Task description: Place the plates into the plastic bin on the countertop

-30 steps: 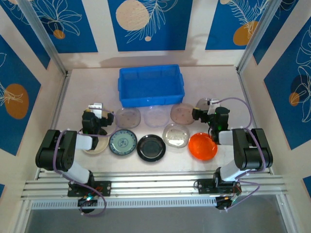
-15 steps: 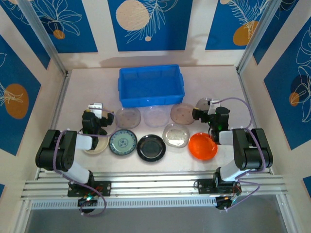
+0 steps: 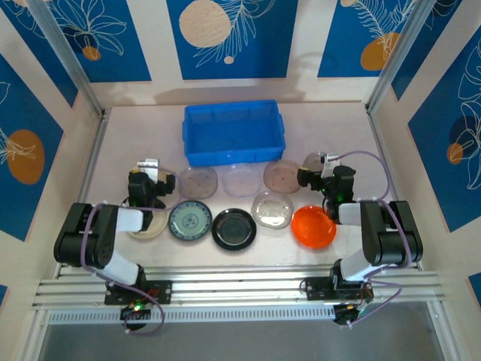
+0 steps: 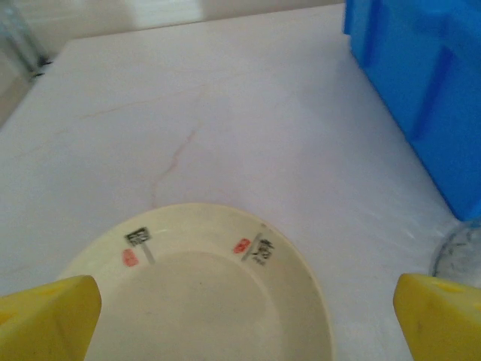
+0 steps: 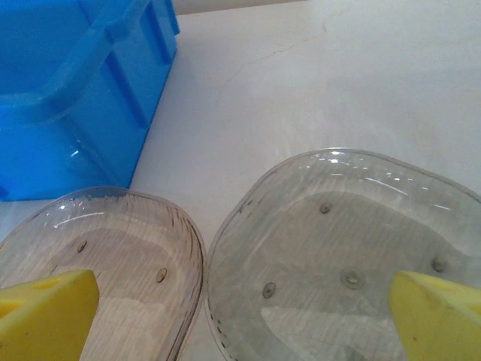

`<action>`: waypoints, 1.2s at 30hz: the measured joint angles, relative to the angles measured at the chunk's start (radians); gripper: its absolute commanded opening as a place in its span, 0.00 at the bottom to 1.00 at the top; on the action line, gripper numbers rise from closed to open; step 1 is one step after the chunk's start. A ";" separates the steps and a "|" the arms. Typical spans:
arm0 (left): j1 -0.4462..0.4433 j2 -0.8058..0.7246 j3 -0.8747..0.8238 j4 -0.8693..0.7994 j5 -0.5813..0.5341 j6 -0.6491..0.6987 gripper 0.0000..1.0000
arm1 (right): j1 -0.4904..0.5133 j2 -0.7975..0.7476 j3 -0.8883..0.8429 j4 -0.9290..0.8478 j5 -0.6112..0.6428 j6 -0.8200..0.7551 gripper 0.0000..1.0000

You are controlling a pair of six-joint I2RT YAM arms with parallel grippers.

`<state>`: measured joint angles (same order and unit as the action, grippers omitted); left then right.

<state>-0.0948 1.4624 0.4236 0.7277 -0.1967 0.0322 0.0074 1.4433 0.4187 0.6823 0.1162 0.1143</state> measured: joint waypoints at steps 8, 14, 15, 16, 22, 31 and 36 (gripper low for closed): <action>-0.001 -0.208 0.173 -0.300 -0.087 -0.120 1.00 | 0.023 -0.188 0.259 -0.386 0.197 0.128 0.99; -0.001 -0.226 0.375 -0.610 -0.010 -0.294 1.00 | -0.009 -0.210 0.378 -0.633 0.246 0.237 0.96; -0.001 -0.229 0.397 -0.648 0.028 -0.320 1.00 | -0.025 -0.210 0.387 -0.669 0.242 0.249 0.94; -0.001 -0.234 0.412 -0.679 0.065 -0.345 1.00 | -0.049 -0.210 0.398 -0.711 0.226 0.267 0.89; -0.001 -0.253 0.465 -0.819 0.294 -0.448 1.00 | -0.218 -0.183 0.463 -0.869 0.072 0.370 0.65; -0.002 -0.253 0.521 -0.879 0.494 -0.506 0.97 | -0.298 -0.001 0.483 -0.967 -0.027 0.444 0.59; -0.002 -0.230 0.524 -0.882 0.531 -0.514 0.95 | -0.298 0.061 0.483 -0.960 -0.050 0.468 0.43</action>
<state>-0.0971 1.2324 0.9474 -0.1547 0.3347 -0.4816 -0.2905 1.5047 0.9012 -0.2779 0.0658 0.5823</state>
